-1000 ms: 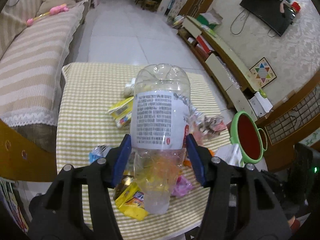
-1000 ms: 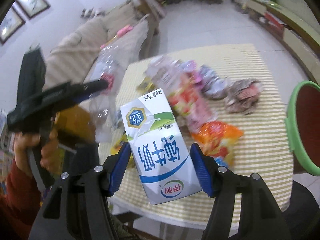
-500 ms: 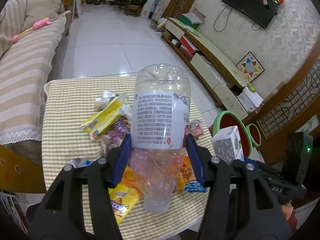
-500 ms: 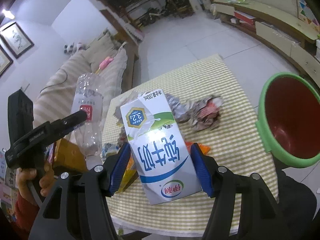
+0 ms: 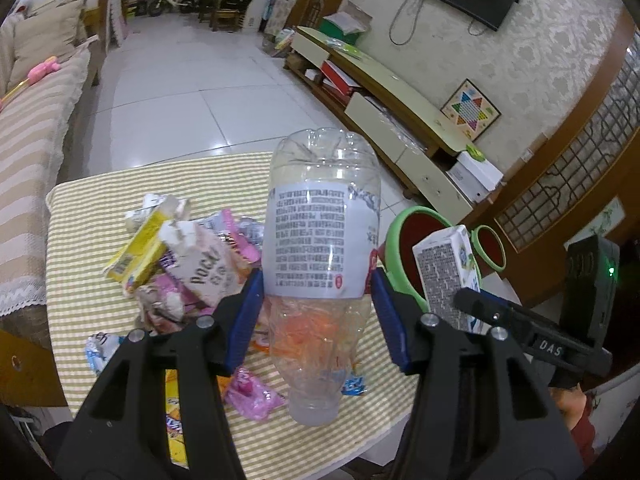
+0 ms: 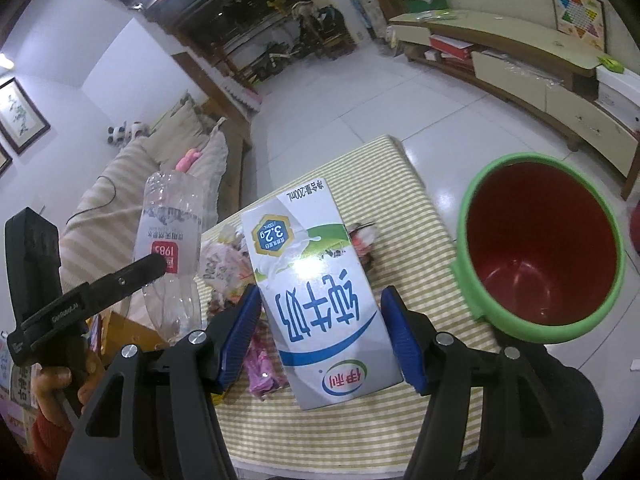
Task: Collect trash
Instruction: 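Carry the bottle and milk carton to the red bin and release both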
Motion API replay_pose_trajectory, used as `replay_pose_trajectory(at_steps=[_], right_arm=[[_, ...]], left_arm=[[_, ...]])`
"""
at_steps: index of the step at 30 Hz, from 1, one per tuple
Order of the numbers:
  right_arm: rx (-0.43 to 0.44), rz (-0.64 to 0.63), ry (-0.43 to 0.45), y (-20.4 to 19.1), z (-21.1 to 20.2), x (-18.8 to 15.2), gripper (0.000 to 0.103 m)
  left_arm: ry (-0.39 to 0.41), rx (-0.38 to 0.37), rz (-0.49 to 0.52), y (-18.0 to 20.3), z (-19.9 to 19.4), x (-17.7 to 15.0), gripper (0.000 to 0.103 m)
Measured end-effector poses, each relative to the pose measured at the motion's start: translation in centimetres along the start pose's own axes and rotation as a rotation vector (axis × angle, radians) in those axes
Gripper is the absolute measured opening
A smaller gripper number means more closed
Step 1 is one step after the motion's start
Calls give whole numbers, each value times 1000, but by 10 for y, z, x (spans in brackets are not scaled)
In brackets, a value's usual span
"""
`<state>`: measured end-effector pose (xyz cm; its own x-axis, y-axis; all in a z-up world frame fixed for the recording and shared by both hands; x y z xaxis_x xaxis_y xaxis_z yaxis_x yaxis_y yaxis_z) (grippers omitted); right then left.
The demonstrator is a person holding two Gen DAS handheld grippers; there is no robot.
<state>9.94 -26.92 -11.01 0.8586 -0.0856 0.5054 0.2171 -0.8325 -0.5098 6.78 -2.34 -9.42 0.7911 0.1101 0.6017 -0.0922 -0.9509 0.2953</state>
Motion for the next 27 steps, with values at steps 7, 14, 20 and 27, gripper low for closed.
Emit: replay_pose_trajectory(at_steps=[7,14,20,27], right_arm=[[-36,47,36,22,-16,2,60],[-85,100,67,56,-25,10,60],[-135,159,87,94,-29,17,60],[-186,218,100,133,-32,24,60]], left_arm=[[-8,-48,47,33,20,10,52],[-43,-113,89,73,51,13,52],[-81,-152,112,102,81,16,52],[-131,-179,115,118,114,21,52]])
Point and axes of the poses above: each gripper's, at about its wrist camera, not at the fingertips, and z roughly the way its jaws point, y to its right, x to its top, the point moved 3 cm from there along z, roughly the way its jaws point, and after that the axes turned 3 degrees about z, right-handed, at the moved point
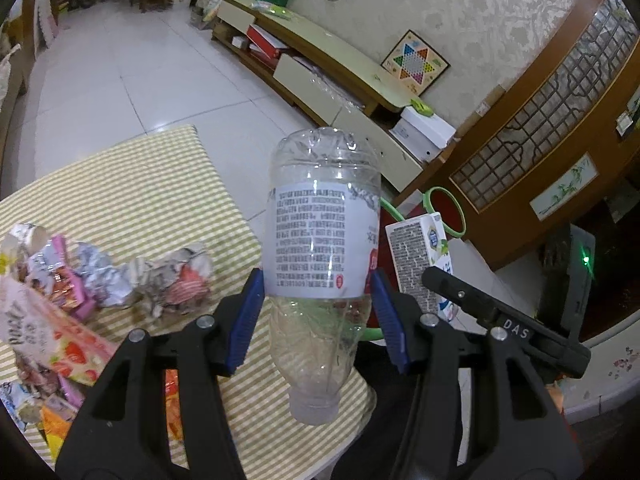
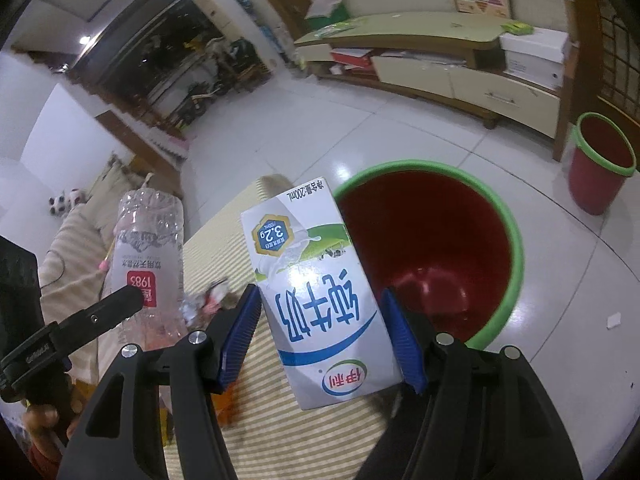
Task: Collect trash
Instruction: 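Carry the bottle and milk carton to the red bin and release both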
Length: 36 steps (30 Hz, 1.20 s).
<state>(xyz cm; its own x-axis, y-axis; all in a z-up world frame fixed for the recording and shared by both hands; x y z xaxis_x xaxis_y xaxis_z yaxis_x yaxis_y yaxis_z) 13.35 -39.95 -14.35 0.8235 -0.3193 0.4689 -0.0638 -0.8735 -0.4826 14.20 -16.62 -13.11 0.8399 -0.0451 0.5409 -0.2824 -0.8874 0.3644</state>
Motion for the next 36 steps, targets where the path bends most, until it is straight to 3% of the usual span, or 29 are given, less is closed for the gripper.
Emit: replay_pose_trajectory(at_steps=[15,21,26,36], right_arm=[[-64,60,4,29,13,10,60],[-78,66,16,33,17,17,61],[-107,90,51,39,13,22,70],[-102,37,59,15,2,19,70]], left_arm=[[-105,-28,95,38,67,5,52],[-120,-35,82,43,82,7,54],[-88,-21,83,41,74,10,71],[-4,22,24,13,20,-4,72]])
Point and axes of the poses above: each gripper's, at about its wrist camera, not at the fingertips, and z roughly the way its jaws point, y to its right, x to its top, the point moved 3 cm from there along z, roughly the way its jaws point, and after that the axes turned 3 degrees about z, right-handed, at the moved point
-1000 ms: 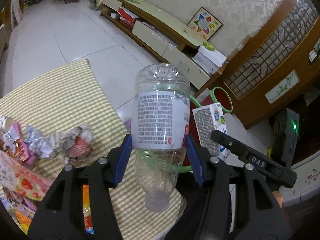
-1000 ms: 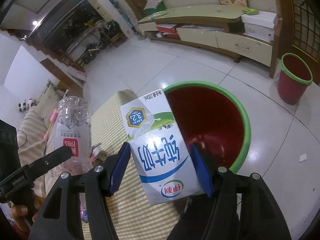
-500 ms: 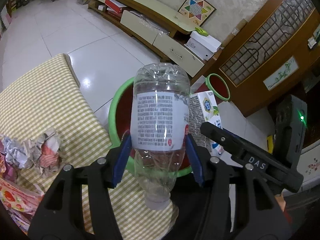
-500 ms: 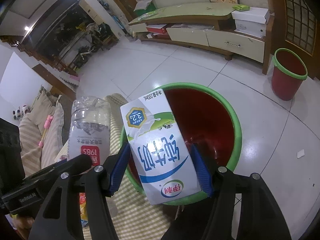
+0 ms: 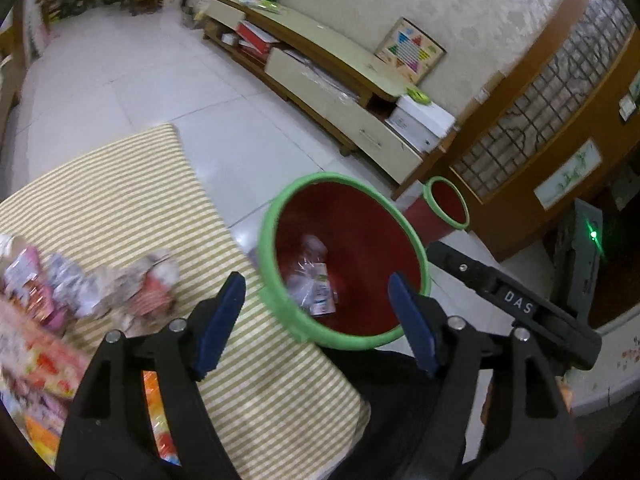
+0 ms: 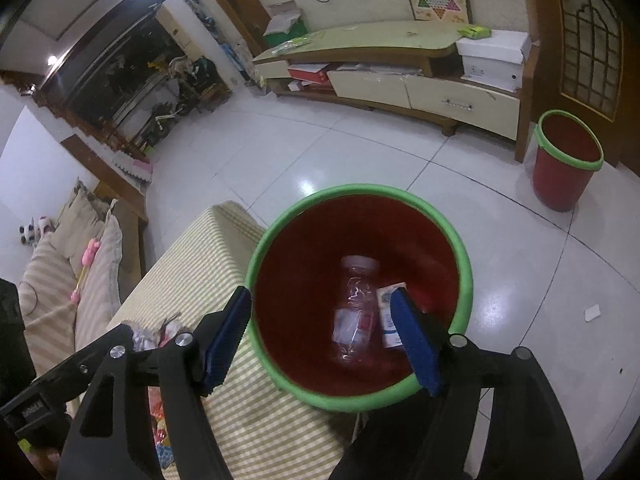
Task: Collect trash
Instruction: 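Carry the bottle and milk carton to the red bin and release both, then grasp the yellow iced-tea carton with the left gripper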
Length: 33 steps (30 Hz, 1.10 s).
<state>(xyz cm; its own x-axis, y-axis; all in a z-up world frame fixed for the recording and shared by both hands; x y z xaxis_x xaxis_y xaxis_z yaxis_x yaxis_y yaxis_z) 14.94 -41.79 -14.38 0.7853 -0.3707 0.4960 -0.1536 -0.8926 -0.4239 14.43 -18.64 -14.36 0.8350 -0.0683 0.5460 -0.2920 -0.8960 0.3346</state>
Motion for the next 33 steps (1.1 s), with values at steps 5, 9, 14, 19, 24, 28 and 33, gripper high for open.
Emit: replay_pose_trajectory(at_steps=[5,9,14,19,24,28,33], right_arm=[[27,-62,-26,-29,-2,-14,70],[46,-116,-71,-55,7,-30,71],[69,-188,-131,-87,18,-58,71],[92,-243,-184,-118,26,-86,71],[109,-298,-226,-147,33,-110,71],[126,-351,-246,-166,32,-127,71],[134,-379,-266,-176,32,-138,71]], left_arm=[[46,67,-95,-37,-46,-31,74],[48,143,-115,-68,-76,-62,74],[34,244,-115,-123,-119,-100,74],[-48,320,-93,-174,-141,-142,73],[-152,336,-25,-199,-133,-169,73],[-185,330,42,-204,-119,-181,73],[-227,323,53,-207,-97,-186,64]])
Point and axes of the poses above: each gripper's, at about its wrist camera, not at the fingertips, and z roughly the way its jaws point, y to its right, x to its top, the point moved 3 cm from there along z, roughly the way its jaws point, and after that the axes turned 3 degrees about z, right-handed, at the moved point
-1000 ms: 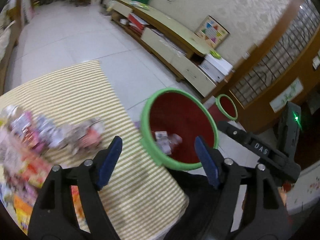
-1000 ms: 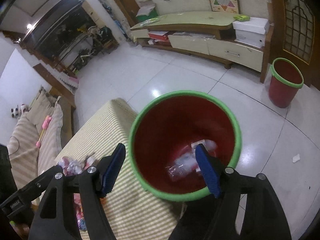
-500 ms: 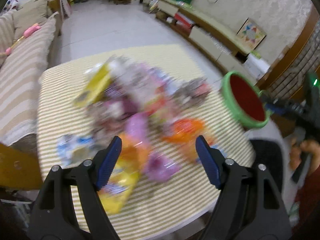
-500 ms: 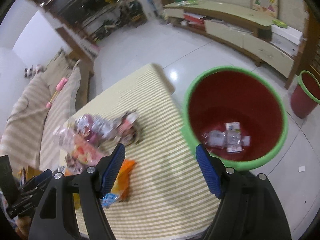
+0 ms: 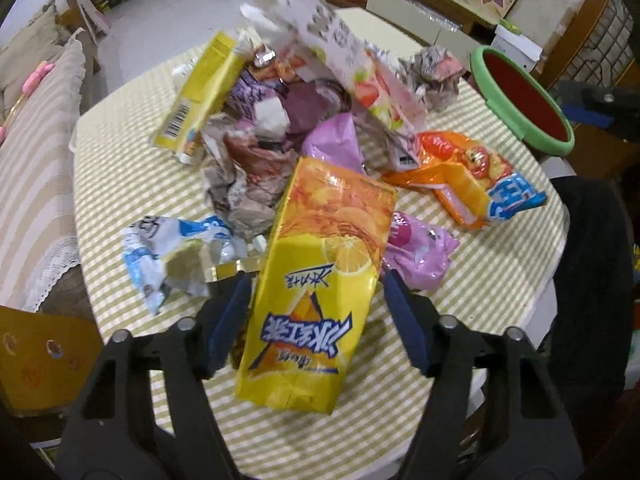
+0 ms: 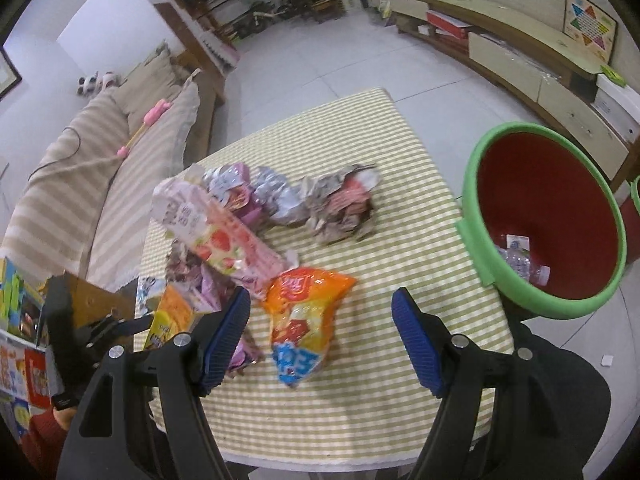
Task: Collect trash
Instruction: 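Grasp the yellow iced-tea carton with the left gripper, then grasp the white Pocky box with the right gripper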
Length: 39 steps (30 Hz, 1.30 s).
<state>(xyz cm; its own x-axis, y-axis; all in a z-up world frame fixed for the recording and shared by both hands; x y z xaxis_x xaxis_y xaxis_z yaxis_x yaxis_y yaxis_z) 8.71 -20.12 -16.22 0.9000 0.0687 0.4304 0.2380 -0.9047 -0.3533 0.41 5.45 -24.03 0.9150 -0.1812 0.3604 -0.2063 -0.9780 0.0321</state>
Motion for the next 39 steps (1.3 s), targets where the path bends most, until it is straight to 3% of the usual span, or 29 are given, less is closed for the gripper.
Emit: replay_pose_trajectory(at_steps=[9,16,22,26,34,36,37,39], right_arm=[[14,-46,-17,-14,5,1,71],[36,-195,-50,-50,33,24,75],[41,-362,-123,-85,80,34,75],[34,-419,-170,-96,109,33,75],[60,-417,-210,-105,133,36,75],[71,-418,-218,-107,137,40,69],[75,-420,-223,-108,138,40,51],[87,-428,-232,-110,139,39,42]], left_arm=[[34,11,-24,-2,-6,2,61],[153,-44,-226,-13,-49,-4,61],[206,-115,-398,-19,-70,-14,62],[205,-128,-439,-18,-74,-22,62],[210,-104,-474,-29,-81,-30,62],[214,-105,-482,-30,-83,-29,62],[218,-105,-485,-30,-84,-29,62],[223,-107,-489,-30,-86,-28,62]])
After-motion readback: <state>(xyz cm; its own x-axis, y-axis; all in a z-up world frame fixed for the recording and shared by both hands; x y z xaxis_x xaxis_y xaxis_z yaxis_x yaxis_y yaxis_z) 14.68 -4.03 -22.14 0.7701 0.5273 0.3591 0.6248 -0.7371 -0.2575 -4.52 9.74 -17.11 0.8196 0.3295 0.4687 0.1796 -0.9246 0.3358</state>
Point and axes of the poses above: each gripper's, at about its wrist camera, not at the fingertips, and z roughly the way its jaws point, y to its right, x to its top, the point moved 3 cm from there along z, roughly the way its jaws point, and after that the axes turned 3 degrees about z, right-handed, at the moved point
